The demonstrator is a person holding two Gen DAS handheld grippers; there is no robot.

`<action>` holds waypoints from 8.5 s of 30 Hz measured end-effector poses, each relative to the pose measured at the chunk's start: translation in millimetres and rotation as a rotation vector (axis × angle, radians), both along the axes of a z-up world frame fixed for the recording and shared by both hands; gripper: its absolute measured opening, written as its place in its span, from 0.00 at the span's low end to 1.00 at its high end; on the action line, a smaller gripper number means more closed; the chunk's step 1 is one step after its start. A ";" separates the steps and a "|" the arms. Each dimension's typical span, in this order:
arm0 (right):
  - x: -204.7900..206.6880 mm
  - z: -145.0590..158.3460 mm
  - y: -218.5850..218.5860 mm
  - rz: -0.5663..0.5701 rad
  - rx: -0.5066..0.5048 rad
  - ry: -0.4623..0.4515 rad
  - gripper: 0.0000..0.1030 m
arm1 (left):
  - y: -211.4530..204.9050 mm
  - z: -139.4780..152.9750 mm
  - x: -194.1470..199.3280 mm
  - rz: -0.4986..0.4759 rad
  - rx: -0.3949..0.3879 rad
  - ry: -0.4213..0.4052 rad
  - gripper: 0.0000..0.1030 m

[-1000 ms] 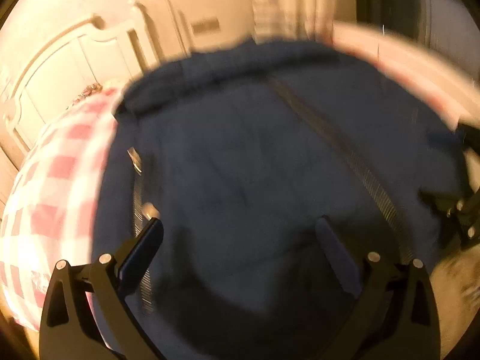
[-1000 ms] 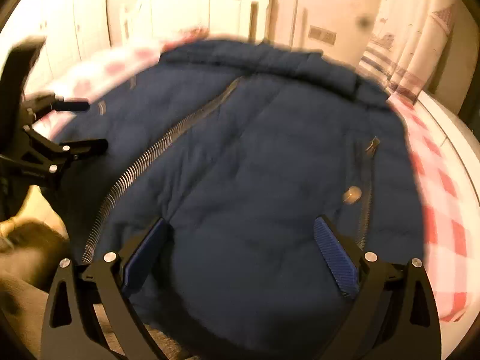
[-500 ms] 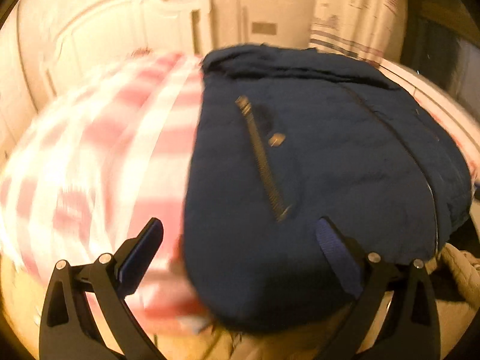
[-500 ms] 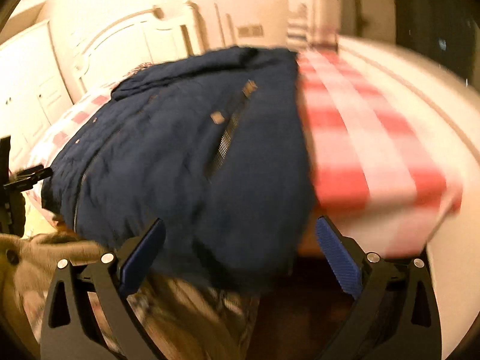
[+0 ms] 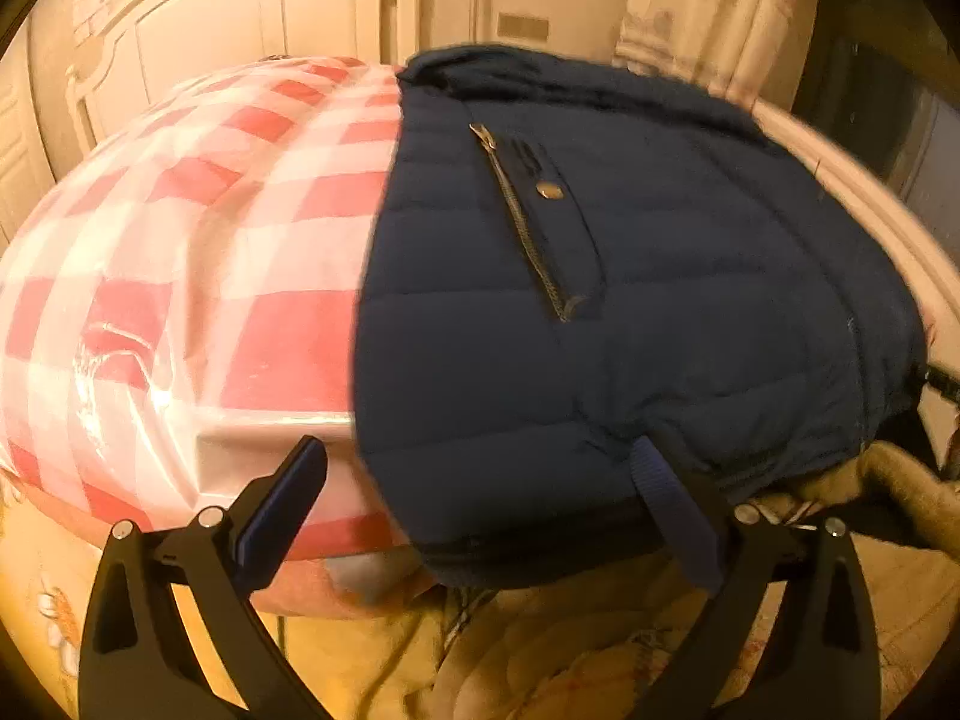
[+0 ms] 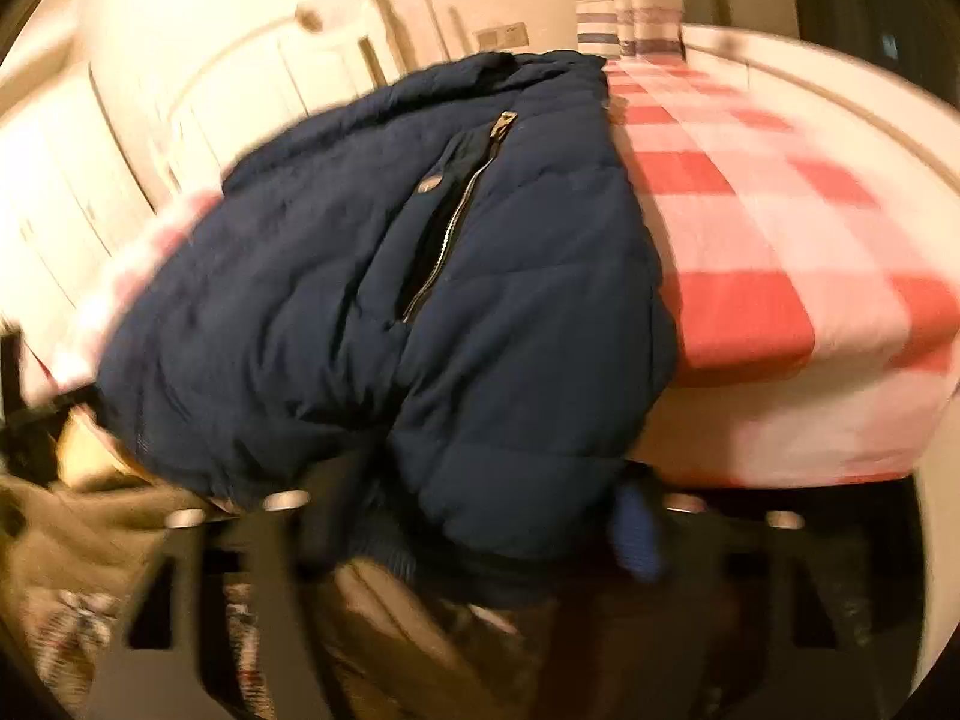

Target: Fold large clothes

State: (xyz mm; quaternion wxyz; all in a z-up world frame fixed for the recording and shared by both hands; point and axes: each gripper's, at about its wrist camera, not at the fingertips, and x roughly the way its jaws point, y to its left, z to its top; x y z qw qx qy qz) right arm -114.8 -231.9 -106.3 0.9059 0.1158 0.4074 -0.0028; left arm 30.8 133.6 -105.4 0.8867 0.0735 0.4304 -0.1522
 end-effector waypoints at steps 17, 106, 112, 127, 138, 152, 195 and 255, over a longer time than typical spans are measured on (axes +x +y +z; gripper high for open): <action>-46.6 72.3 4.8 0.009 0.065 -0.298 0.20 | 5.3 99.2 -39.7 -0.034 -0.113 -0.318 0.16; 152.1 110.5 -41.6 0.149 -0.089 -0.096 0.89 | 62.6 69.9 167.2 0.049 -0.404 0.033 0.91; 187.0 84.1 -54.1 0.206 0.055 -0.047 0.89 | 42.9 64.5 188.7 -0.005 -0.386 0.090 0.90; 112.3 137.1 -6.2 0.218 -0.086 -0.291 0.19 | 31.2 111.3 109.3 0.047 -0.232 -0.298 0.15; 174.6 168.6 -47.1 0.037 -0.018 -0.191 0.18 | -3.9 155.5 202.6 0.106 -0.190 -0.168 0.15; 199.8 122.8 -67.0 -0.008 0.087 -0.143 0.19 | -18.5 107.2 237.6 0.121 -0.143 -0.114 0.16; 161.5 78.9 -78.1 0.107 0.197 -0.048 0.21 | -77.3 57.9 204.5 -0.032 0.110 -0.092 0.98; 272.3 100.0 86.3 0.191 -0.154 0.056 0.24 | -99.0 29.3 251.0 0.007 0.036 0.041 0.98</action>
